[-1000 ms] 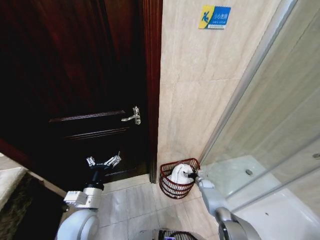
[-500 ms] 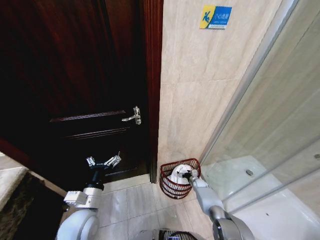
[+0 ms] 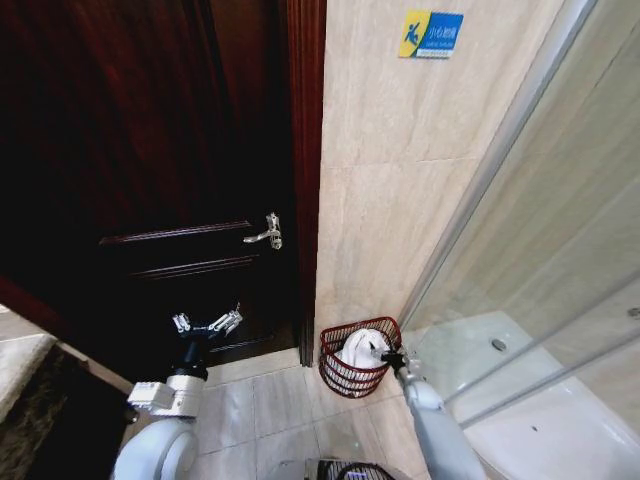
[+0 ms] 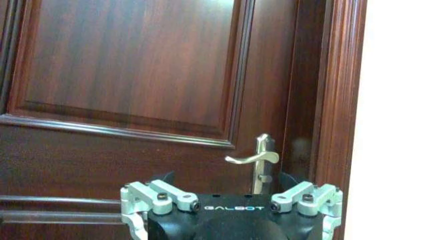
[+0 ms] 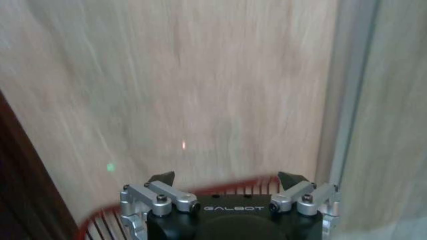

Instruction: Discard the used towel into the hamper.

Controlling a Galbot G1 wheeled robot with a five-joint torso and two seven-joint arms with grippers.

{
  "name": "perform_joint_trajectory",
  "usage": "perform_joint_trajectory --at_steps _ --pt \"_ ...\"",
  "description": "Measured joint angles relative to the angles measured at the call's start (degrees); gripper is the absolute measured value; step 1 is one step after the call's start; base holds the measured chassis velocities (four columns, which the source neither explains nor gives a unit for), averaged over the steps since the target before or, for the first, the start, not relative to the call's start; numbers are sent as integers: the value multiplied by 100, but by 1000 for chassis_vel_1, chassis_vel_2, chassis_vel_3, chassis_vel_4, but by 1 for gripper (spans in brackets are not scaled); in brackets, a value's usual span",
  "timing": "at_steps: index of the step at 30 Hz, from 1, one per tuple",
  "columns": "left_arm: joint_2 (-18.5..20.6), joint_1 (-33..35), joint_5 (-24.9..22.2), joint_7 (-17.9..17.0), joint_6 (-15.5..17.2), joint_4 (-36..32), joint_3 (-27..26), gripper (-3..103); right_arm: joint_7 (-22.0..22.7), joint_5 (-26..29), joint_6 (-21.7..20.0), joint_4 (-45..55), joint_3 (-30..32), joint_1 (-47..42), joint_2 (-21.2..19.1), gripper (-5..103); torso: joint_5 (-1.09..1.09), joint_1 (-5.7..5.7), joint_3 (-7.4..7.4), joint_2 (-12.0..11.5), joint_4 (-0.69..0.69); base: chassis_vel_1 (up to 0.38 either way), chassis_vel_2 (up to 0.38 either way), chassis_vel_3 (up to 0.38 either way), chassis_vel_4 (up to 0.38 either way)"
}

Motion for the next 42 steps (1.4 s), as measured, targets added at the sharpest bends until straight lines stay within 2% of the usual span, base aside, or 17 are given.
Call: perform_joint_trajectory --at_steps 2,3,5,7,9,10,12,13,16,23,29,34,42 --pt "0 0 0 0 0 1 0 100 157 117 142 814 82 -555 -41 100 3 0 0 -1 -1 0 0 0 0" --pt "0 0 0 0 0 1 0 100 157 117 142 814 82 -555 -41 100 3 0 0 -1 -1 0 0 0 0" --pt "0 0 0 -1 0 0 -1 100 301 180 372 1843 246 -1235 -47 100 1 0 0 0 0 0 0 0 0" --pt "0 0 0 1 0 0 0 100 342 193 446 2205 316 -1466 -15 100 1 0 0 0 0 0 0 0 0" --pt "0 0 0 0 0 0 0 100 505 78 664 3003 474 -2010 197 100 1 0 0 0 0 0 0 0 0" --pt "0 0 0 0 0 0 0 100 505 78 664 3003 474 -2010 197 100 1 0 0 0 0 0 0 0 0" --pt "0 0 0 0 0 0 0 100 554 -258 927 3727 664 -2431 539 100 1 0 0 0 2 0 0 0 0" --pt "0 0 0 0 0 0 0 100 554 -258 927 3727 664 -2431 539 100 1 0 0 0 2 0 0 0 0" --pt "0 0 0 0 0 0 0 100 691 -407 1274 4664 792 -3071 815 100 0 0 0 0 0 0 0 0 0" --pt "0 0 0 0 0 0 0 100 720 -349 1543 5506 995 -3461 893 100 0 1 0 0 0 0 0 0 0" --pt "0 0 0 0 0 0 0 100 728 -84 1884 6172 1332 -3651 897 100 1 1 0 0 1 0 0 0 0" --pt "0 0 0 0 0 0 0 100 687 100 1915 6418 1406 -3665 865 100 0 1 0 0 0 0 0 0 0" --pt "0 0 0 0 0 0 0 100 665 4 1922 6684 1290 -3538 863 100 1 1 1 0 1 -39 -53 61 47"
